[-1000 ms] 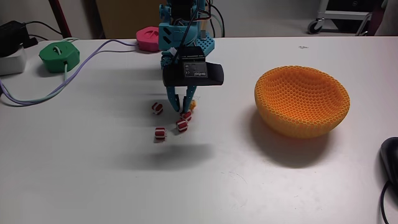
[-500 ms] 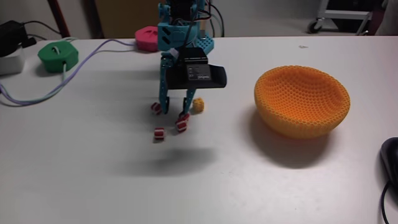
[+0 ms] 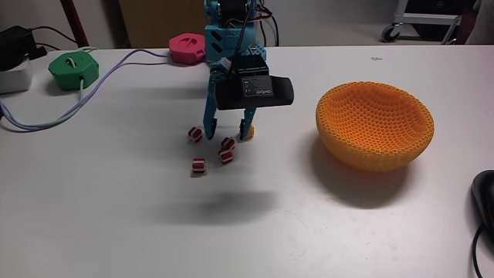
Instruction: Place cube pieces into the yellow basket
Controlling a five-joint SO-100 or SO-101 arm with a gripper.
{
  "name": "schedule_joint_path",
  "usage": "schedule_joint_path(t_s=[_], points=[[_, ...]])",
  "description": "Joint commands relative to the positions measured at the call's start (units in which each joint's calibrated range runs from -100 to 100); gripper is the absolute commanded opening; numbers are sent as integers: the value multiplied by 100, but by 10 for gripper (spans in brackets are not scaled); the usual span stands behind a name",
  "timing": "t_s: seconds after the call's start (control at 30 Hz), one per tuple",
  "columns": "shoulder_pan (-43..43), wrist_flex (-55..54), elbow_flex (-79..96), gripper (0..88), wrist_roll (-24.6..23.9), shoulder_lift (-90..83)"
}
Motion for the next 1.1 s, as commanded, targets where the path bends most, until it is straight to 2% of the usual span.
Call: schedule_joint_path(t_s=[0.0,0.23,0.3,0.33,0.37,0.47,0.57,0.67,0.77,0.8,1.0,1.07], points=[[104,-461,177,267,68,88],[207,-1434,379,237,142,836],[225,-1451,360,157,103,912],[235,-1460,360,44,39,940],[244,-1512,379,0,54,959],[272,-1599,321,0,171,884],[263,-1043,-179,0,274,315],[-8,452,-1267,0,215,-499],[-697,1859,-2452,0,-161,-783],[-1024,1981,-2615,0,-366,-783],[-3083,1277,-2596,0,-1656,-120],[-3531,1312,-2760,0,-1905,98]])
